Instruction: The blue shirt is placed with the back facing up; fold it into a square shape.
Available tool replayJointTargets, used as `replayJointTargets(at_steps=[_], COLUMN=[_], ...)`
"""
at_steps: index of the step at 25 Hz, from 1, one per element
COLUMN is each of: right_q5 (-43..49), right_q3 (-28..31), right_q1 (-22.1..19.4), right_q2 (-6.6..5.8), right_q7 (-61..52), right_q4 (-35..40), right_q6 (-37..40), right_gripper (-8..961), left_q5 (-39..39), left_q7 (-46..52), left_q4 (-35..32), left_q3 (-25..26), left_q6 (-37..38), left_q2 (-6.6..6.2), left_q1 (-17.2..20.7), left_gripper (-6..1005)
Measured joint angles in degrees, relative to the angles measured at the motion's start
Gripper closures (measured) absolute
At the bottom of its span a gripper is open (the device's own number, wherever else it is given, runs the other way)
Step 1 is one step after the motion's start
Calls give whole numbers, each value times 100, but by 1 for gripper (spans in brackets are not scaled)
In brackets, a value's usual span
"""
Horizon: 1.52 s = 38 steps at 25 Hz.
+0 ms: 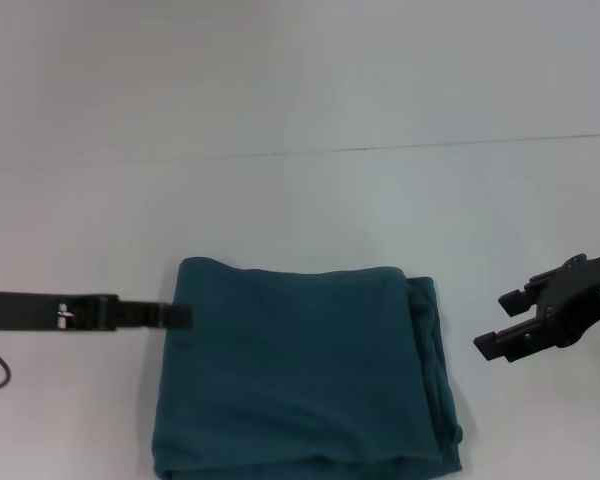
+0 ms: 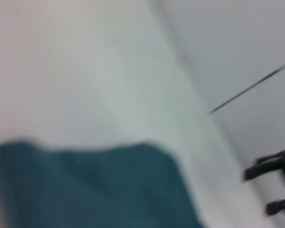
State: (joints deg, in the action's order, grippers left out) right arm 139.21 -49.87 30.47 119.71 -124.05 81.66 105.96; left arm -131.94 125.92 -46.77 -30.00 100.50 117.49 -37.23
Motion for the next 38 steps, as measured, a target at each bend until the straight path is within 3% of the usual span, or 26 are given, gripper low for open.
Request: replayJointTargets(at_steps=[3,7,14,20,38], right_q5=[-413,-1128,-1136,-1101,-1125], right_q3=[155,326,157,264,277], right_q1=[-105,-298,-345,-339,-366], right_q2=[-9,-2,-17,-23,8], right_q7=[267,768,1349,1634,1858], right_q4=[8,-74,-891,-1200,-1460], right_q6=[208,546,479,355,341], right_gripper=[162,162,161,149,218], left_q5=[455,595,489,412,274], left_q7=[-923,-1711,-2338,-2534,-2564], left_q4=[77,208,183,156,153], left_q3=[646,952,381,203,-21], left_q6=[724,1510,1775,1765,1761], left_q2=[-58,-142,27,75,87], left_q1=[179,339,642,690,652], left_gripper=[608,489,201,123,123])
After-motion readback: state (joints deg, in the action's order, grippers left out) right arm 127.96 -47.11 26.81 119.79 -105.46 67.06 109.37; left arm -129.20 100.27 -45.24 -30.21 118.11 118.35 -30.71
